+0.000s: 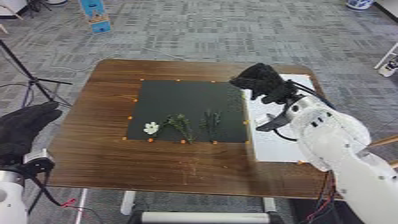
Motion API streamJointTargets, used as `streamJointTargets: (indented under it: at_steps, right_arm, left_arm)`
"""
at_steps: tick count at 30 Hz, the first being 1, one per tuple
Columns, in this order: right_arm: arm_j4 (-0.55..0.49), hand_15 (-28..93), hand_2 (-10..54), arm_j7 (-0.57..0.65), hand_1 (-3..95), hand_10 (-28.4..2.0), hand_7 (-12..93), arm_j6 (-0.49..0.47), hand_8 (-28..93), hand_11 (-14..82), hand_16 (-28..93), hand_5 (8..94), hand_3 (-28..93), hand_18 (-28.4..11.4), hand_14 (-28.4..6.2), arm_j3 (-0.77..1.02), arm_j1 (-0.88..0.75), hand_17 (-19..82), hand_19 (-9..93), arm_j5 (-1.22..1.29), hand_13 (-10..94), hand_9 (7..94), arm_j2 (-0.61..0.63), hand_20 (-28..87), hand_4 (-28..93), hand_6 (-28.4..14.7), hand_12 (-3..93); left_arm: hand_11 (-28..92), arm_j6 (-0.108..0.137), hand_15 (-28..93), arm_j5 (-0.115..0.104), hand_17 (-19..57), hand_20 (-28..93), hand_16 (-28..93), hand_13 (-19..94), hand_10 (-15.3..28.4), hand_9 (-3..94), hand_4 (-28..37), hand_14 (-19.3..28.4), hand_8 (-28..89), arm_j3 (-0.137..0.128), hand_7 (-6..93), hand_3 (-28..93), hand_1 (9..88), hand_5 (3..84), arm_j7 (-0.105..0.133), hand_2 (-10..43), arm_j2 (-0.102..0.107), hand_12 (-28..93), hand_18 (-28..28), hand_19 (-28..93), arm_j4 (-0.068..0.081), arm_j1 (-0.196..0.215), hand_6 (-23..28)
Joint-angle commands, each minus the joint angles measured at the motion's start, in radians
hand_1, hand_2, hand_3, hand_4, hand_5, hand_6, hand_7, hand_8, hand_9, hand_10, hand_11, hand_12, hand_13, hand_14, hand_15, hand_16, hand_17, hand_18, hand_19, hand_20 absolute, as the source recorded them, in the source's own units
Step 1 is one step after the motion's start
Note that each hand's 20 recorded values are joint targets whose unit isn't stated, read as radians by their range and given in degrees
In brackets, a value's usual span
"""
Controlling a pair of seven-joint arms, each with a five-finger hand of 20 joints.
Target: Arrange flowers
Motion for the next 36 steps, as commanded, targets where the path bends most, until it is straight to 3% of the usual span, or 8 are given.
streamJointTargets:
  at_steps: [1, 9, 16, 21, 30, 33, 34, 36]
  right_arm:
    - [-0.087, 54, 17.0, 0.135, 22.2, -19.1, 12, -0.125, -8, 10.1, 28, 55.7, 44, -26.5, -21.3, -0.038, 0.112, 25, 74, 0.464, 59, 62.8, -0.029, 58, -13, -7.7, 15.0]
    - [-0.086, 53, 22.3, 0.173, 19.8, -20.1, 9, -0.313, -8, 5.9, 28, 55.8, 40, -26.4, -25.2, -0.241, 0.353, 19, 70, 0.351, 44, 50.0, -0.005, 58, -13, -9.2, 14.7]
    - [-0.001, 54, 21.6, 0.159, 24.5, -17.1, 9, -0.497, -8, 6.1, 28, 54.8, 43, -26.7, -23.1, -0.433, 0.528, 22, 71, 0.239, 52, 51.5, -0.069, 59, -13, -8.4, 13.9]
    - [0.074, 59, 22.2, 0.068, 26.2, -16.0, 10, -0.474, -8, 6.5, 29, 54.5, 42, -27.3, -22.1, -0.525, 0.571, 25, 75, 0.063, 59, 52.4, -0.133, 60, -13, -8.0, 13.3]
    - [0.273, 62, 22.4, -0.102, 26.7, -15.8, 12, -0.615, -9, 7.4, 29, 55.9, 44, -27.5, -21.2, -0.482, 0.551, 27, 78, -0.221, 62, 54.6, -0.315, 60, -13, -7.2, 13.0]
    - [0.290, 62, 22.5, -0.135, 26.6, -16.0, 12, -0.609, -9, 7.4, 30, 56.0, 45, -27.3, -21.0, -0.507, 0.546, 27, 78, -0.307, 62, 54.7, -0.330, 60, -13, -7.6, 12.9]
    - [0.323, 63, 22.5, -0.168, 26.4, -16.1, 12, -0.628, -10, 7.4, 30, 56.1, 45, -27.4, -20.9, -0.482, 0.538, 27, 78, -0.350, 61, 54.6, -0.353, 61, -13, -7.8, 12.9]
    - [0.347, 63, 22.4, -0.159, 26.1, -16.3, 12, -0.637, -10, 7.2, 30, 56.1, 46, -27.4, -20.8, -0.472, 0.532, 27, 78, -0.352, 61, 53.9, -0.373, 61, -14, -8.1, 12.8]
  left_arm:
    - [24, -0.003, 19, -0.006, 10.6, 24, 4, 42, 12.8, 56.2, -22.3, 14.1, -6, -0.012, 20.7, 75, 28.5, 57.8, 0.007, 5.7, 0.006, 19, 10.0, 6, -0.010, 0.019, 2.3]
    - [24, -0.007, 19, -0.005, 10.2, 24, 4, 42, 12.5, 56.1, -22.2, 14.0, -6, -0.051, 20.8, 75, 28.4, 57.7, 0.001, 5.7, 0.006, 19, 10.2, 6, -0.035, 0.072, 2.4]
    - [25, -0.012, 19, -0.007, 10.1, 23, 4, 42, 12.4, 55.9, -22.2, 13.8, -6, -0.086, 20.9, 75, 28.3, 57.6, 0.011, 5.7, 0.000, 19, 10.2, 6, -0.053, 0.116, 2.4]
    - [25, -0.023, 18, -0.003, 10.1, 23, 4, 42, 12.2, 55.7, -22.2, 13.6, -6, -0.076, 20.8, 75, 28.2, 57.5, 0.026, 5.7, 0.004, 19, 10.2, 6, -0.055, 0.115, 2.4]
    - [25, 0.005, 18, 0.008, 9.9, 23, 4, 42, 12.2, 55.7, -22.1, 13.5, -6, -0.008, 20.7, 75, 28.2, 57.7, -0.003, 5.6, 0.043, 19, 10.2, 6, -0.024, 0.003, 2.3]
    - [25, -0.006, 18, 0.006, 9.9, 23, 4, 42, 12.2, 55.7, -22.1, 13.6, -6, -0.016, 20.7, 75, 28.2, 57.6, 0.007, 5.7, 0.038, 19, 10.2, 6, -0.027, 0.014, 2.2]
    - [25, 0.007, 18, 0.008, 9.9, 23, 4, 42, 12.2, 55.7, -22.1, 13.6, -6, 0.007, 20.7, 75, 28.2, 57.6, 0.003, 5.7, 0.046, 19, 10.1, 6, -0.019, -0.013, 2.2]
    - [25, 0.002, 18, 0.008, 10.0, 23, 4, 42, 12.1, 55.7, -22.1, 13.5, -6, 0.004, 20.8, 75, 28.2, 57.5, 0.004, 5.7, 0.043, 19, 10.1, 6, -0.021, -0.013, 2.1]
